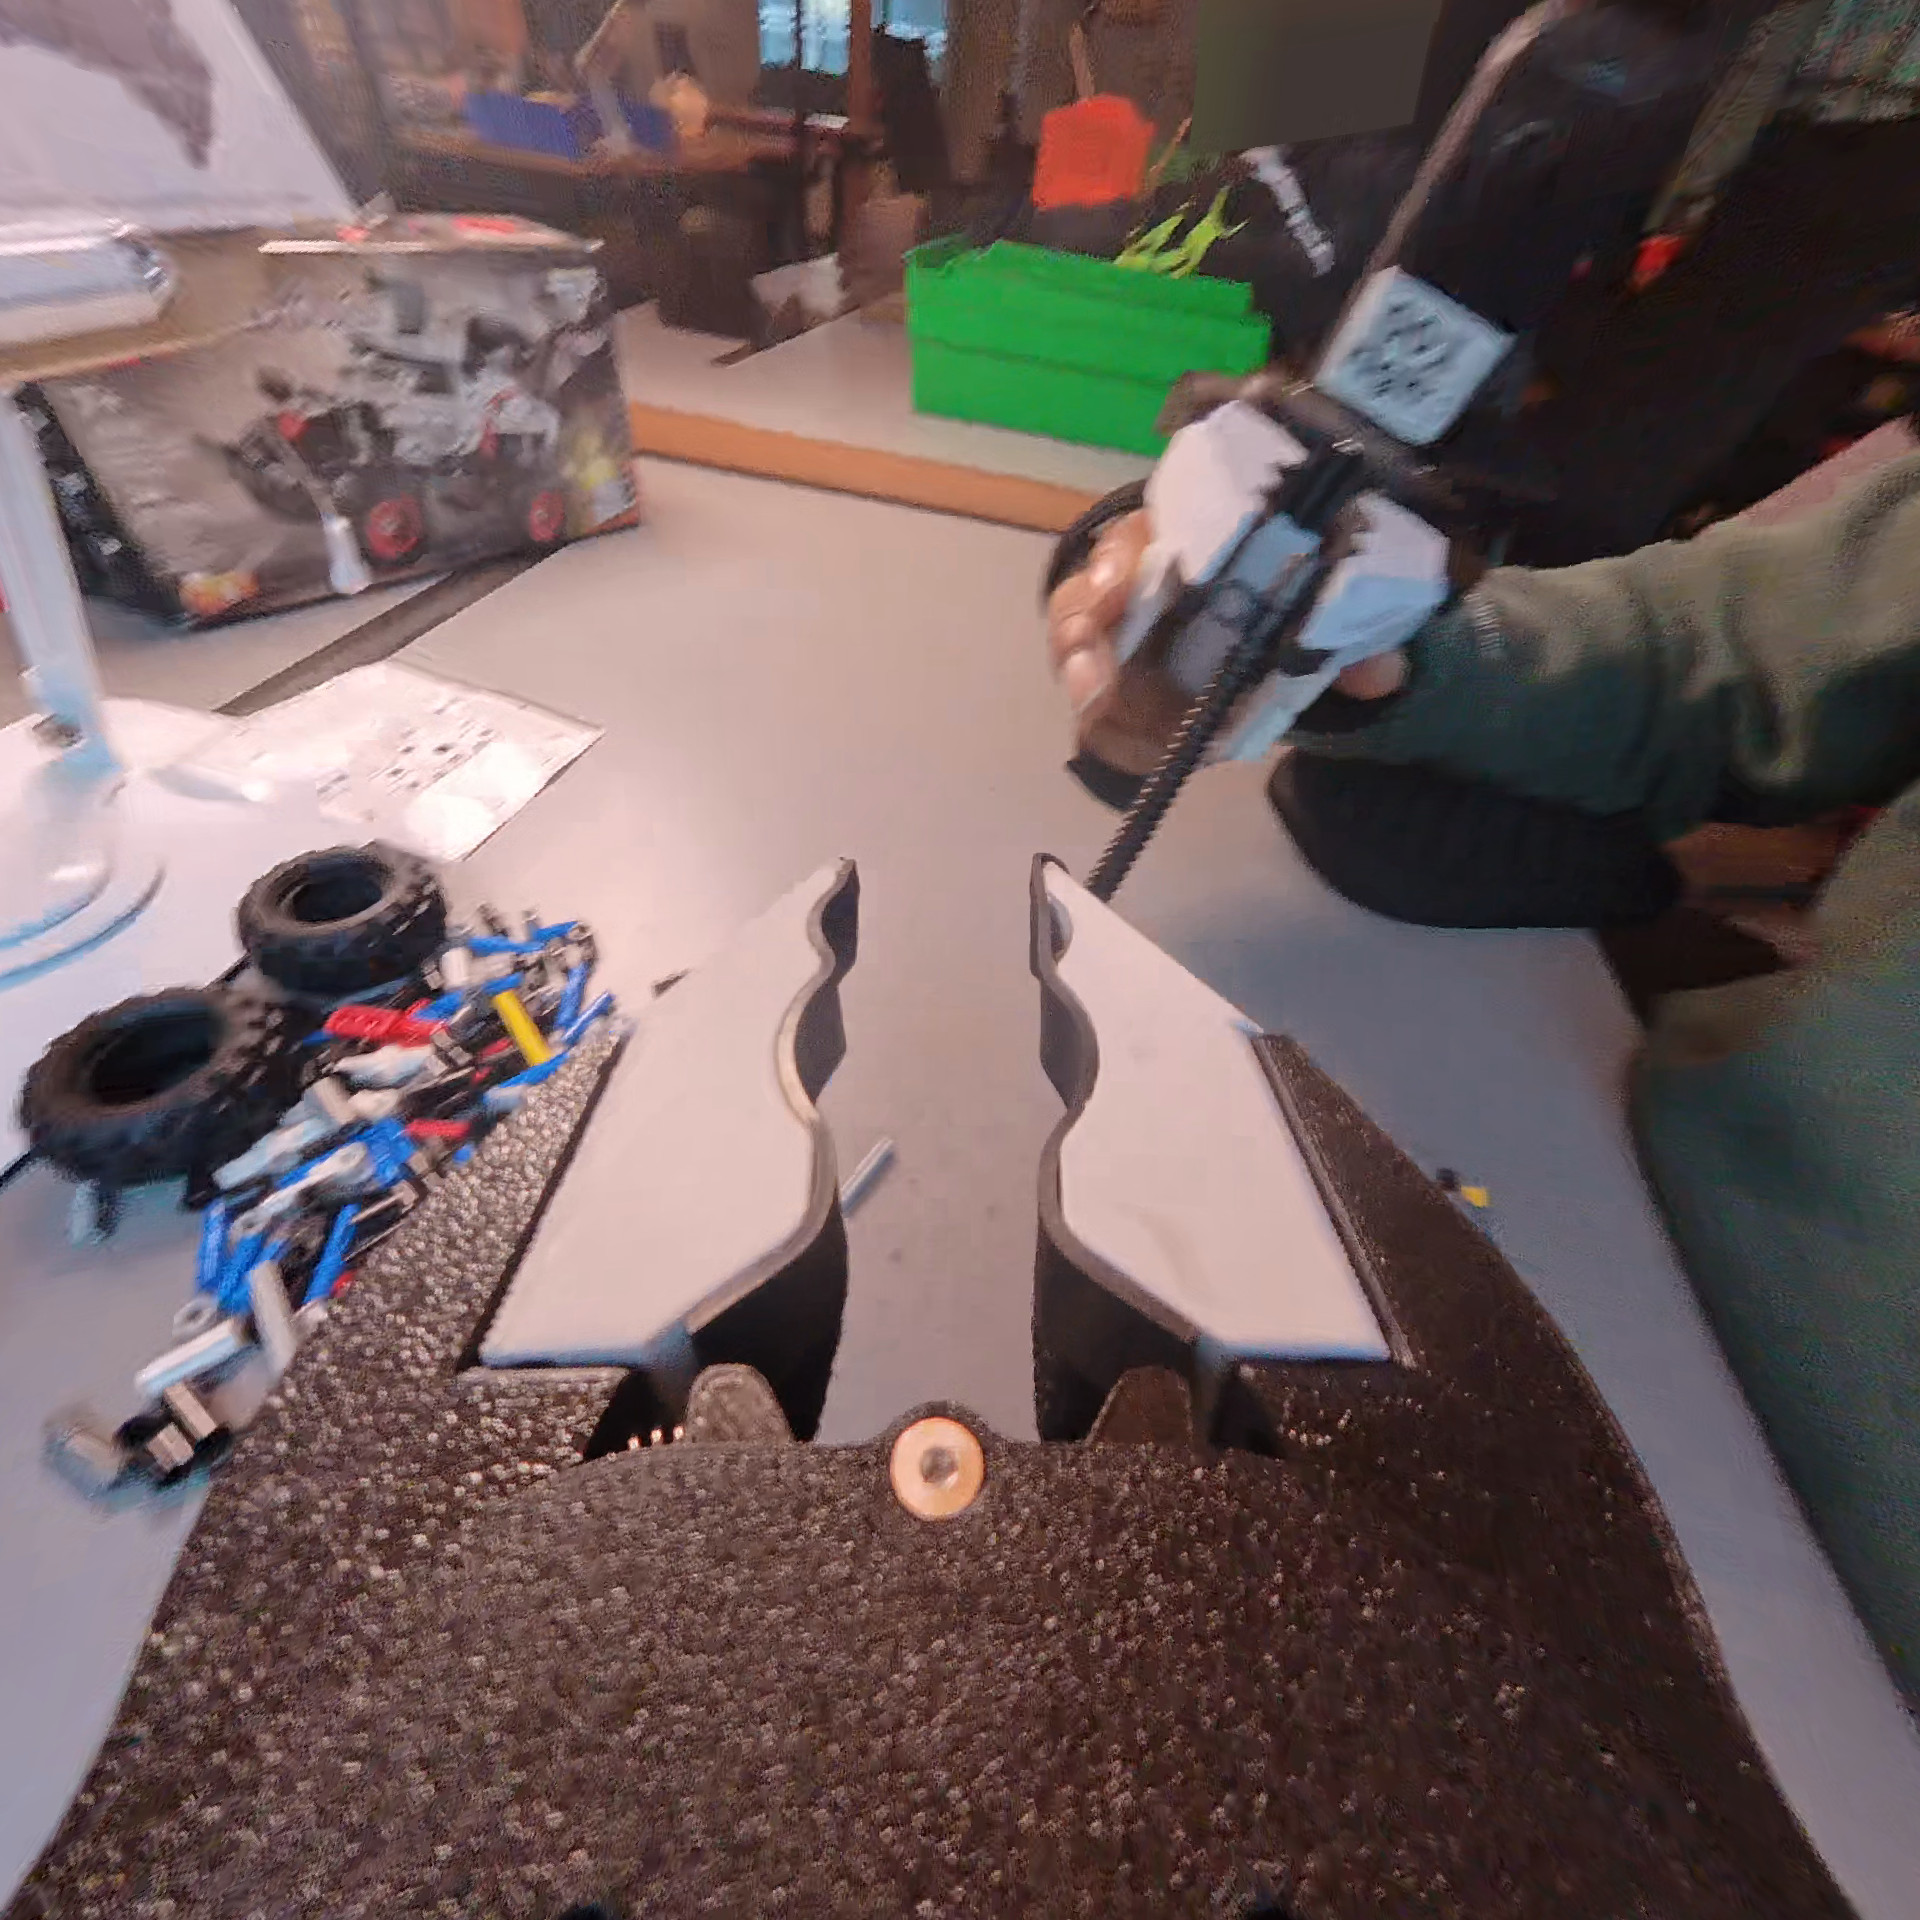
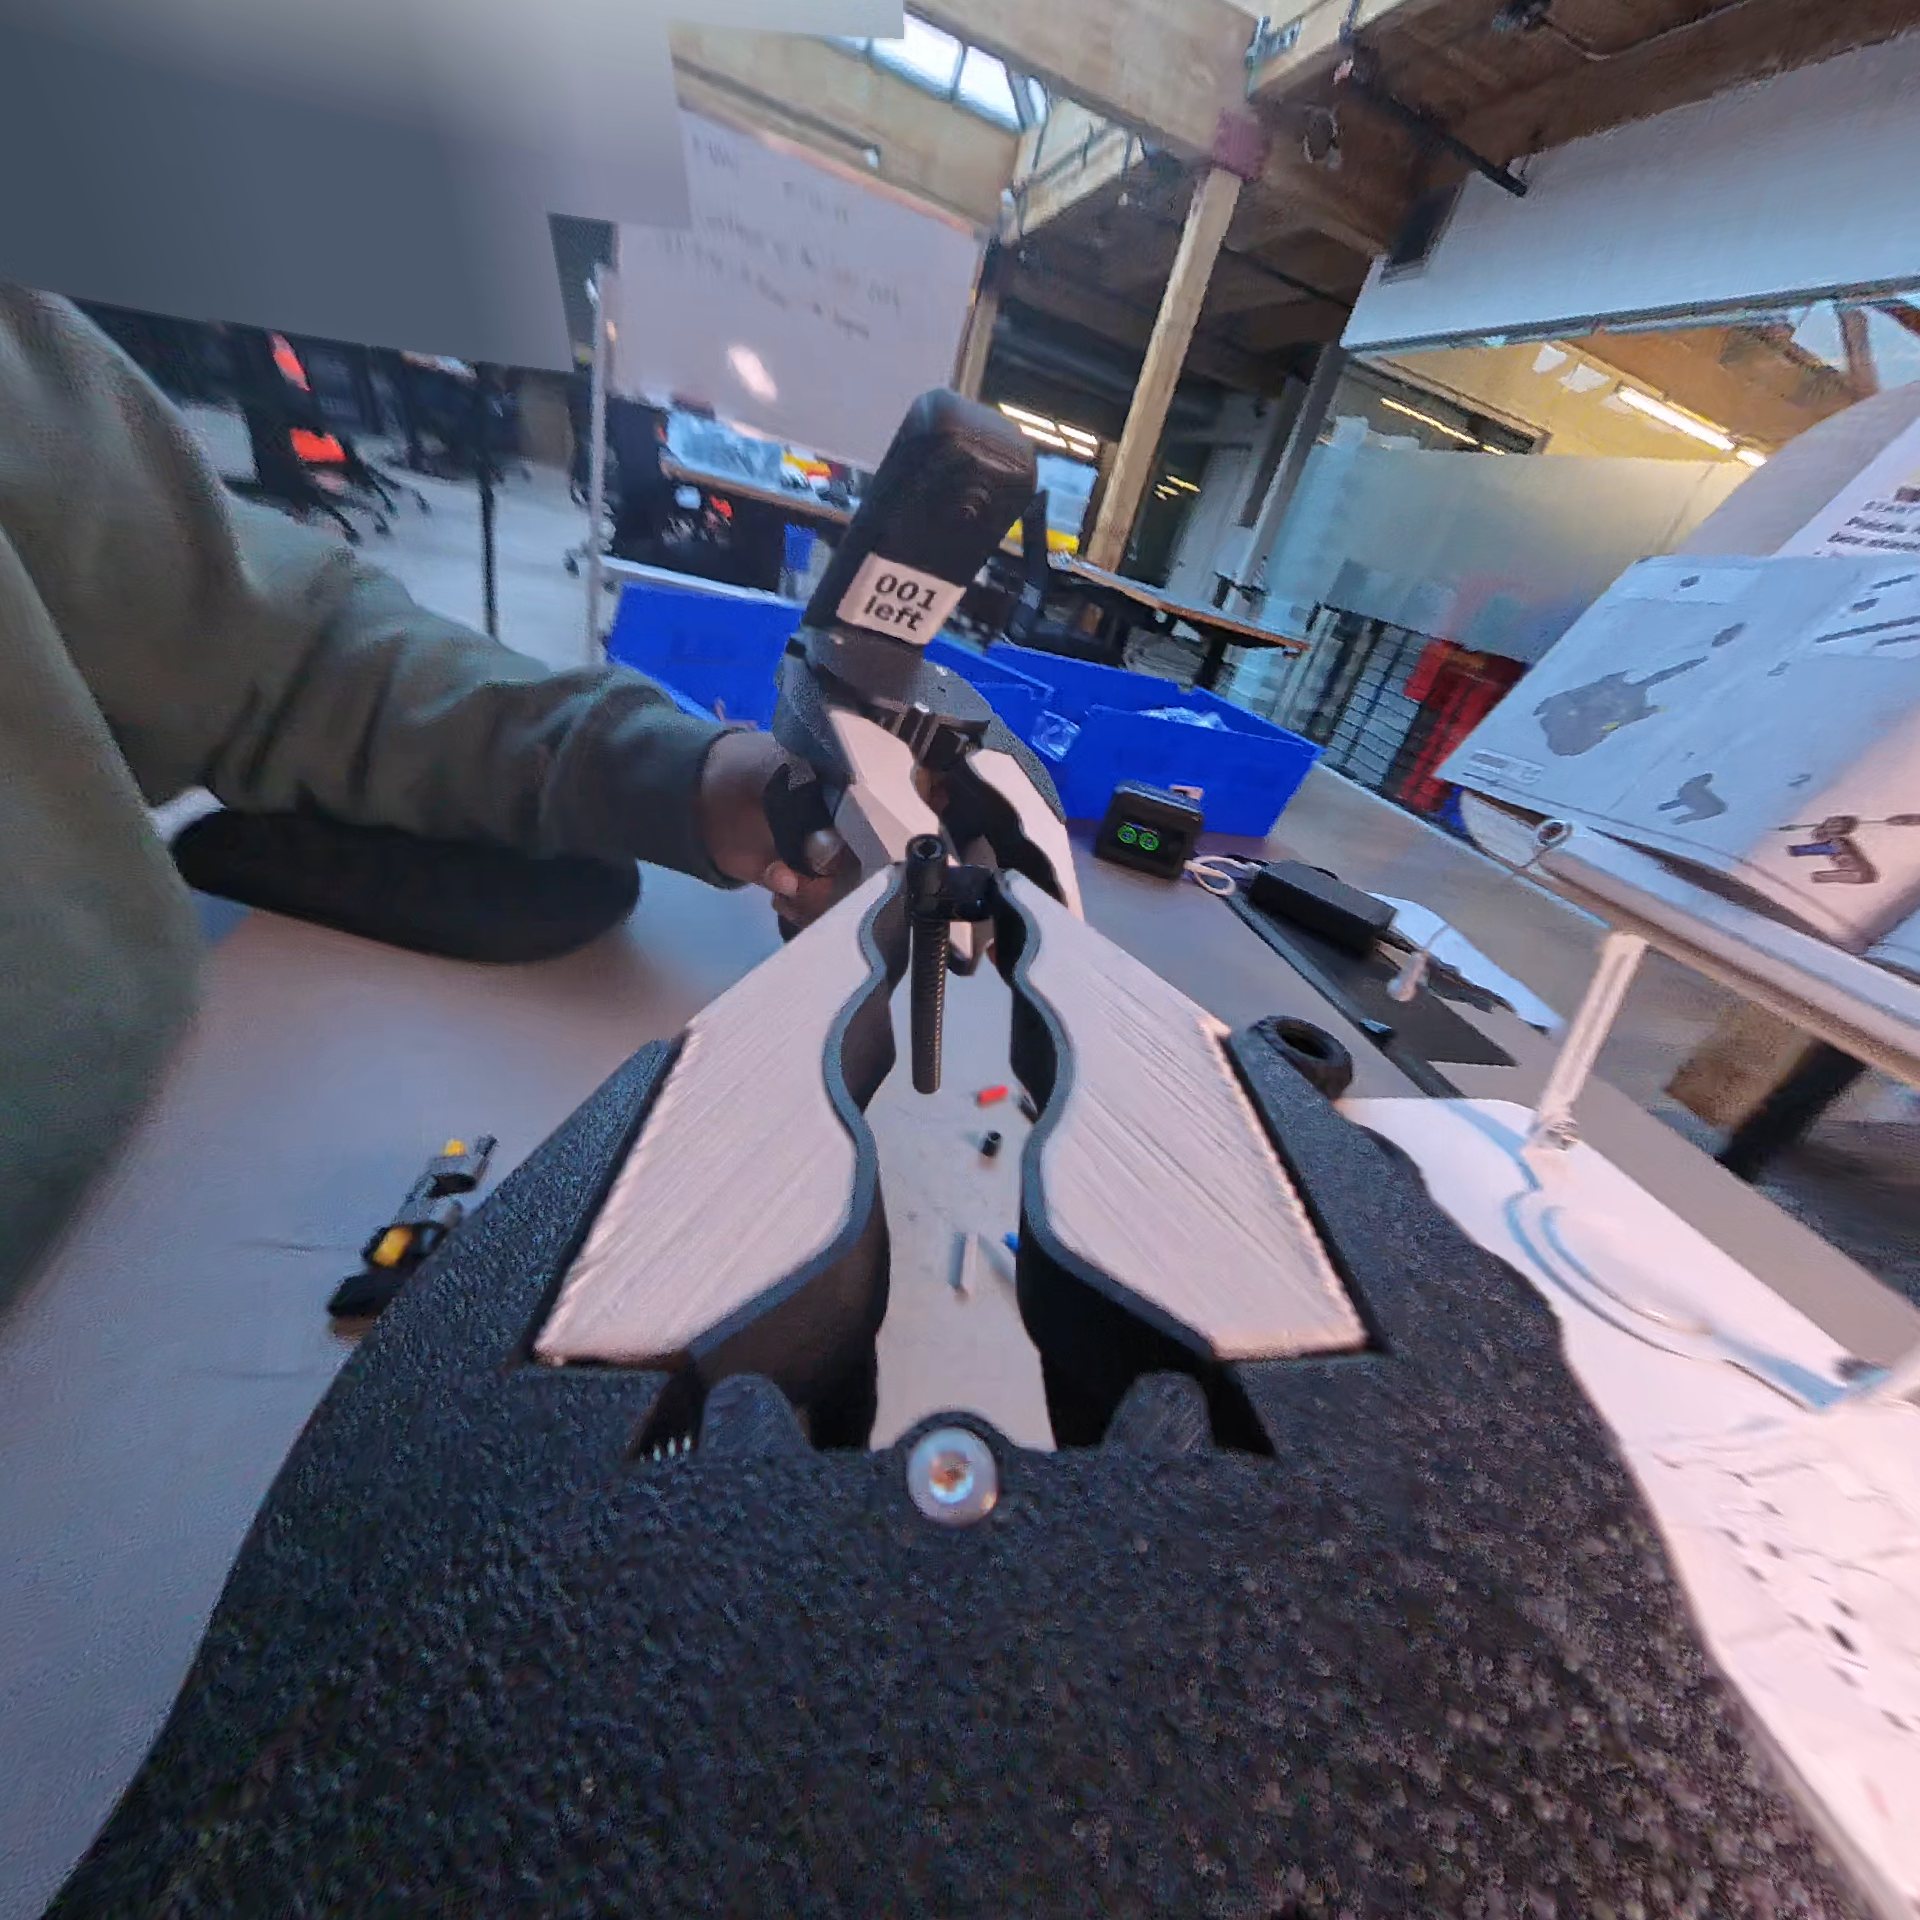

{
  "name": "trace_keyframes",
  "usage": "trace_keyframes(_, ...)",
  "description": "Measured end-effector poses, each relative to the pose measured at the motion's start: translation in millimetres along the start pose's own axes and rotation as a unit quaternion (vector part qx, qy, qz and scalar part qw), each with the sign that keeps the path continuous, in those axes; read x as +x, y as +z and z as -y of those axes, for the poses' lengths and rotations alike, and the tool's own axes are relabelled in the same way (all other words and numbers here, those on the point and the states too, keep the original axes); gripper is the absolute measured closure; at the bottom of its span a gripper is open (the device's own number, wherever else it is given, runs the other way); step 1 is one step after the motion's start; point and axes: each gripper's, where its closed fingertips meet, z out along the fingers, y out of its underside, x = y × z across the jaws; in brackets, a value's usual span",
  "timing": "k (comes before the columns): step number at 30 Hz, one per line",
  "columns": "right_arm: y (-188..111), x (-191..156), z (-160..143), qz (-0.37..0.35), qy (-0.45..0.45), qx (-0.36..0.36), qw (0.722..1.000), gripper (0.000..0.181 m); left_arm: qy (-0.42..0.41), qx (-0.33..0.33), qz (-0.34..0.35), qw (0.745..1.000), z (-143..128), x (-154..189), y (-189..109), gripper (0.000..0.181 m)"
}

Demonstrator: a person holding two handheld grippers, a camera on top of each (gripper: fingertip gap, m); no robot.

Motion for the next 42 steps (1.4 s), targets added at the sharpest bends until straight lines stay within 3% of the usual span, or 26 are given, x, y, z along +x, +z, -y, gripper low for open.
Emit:
trace_keyframes(3,-4,0,10,0.021,0.052,0.04,0.998,0.166,0.006,0.031,-0.058,0.998,17,36,-1,0.149)
trace_keyframes(10,-6,-13,26,0.079,0.13,0.092,0.984,0.166,0.051,0.021,-0.085,0.995,25,79,15,0.155)
trace_keyframes(15,2,-26,18,0.1,0.129,0.065,0.984,0.166,0.072,0.023,-0.066,0.995,28,81,17,0.175)
trace_keyframes(27,-2,-29,32,0.141,0.173,0.09,0.971,0.167,0.103,0.018,-0.02,0.994,42,87,5,0.175)
trace_keyframes(30,-39,15,69,0.097,0.21,0.19,0.954,0.168,0.121,0.002,0.037,0.992,36,65,-15,0.176)
trace_keyframes(32,-49,22,66,0.053,0.134,0.142,0.979,0.167,0.125,-0.012,0.049,0.991,30,58,-24,0.176)
trace_keyframes(37,-32,6,53,0.074,0.139,0.118,0.98,0.167,0.154,-0.04,0.055,0.986,22,57,-9,0.175)
trace_keyframes(42,-20,0,27,0.069,0.124,0.066,0.988,0.167,0.123,-0.124,0.078,0.982,-27,35,4,0.175)
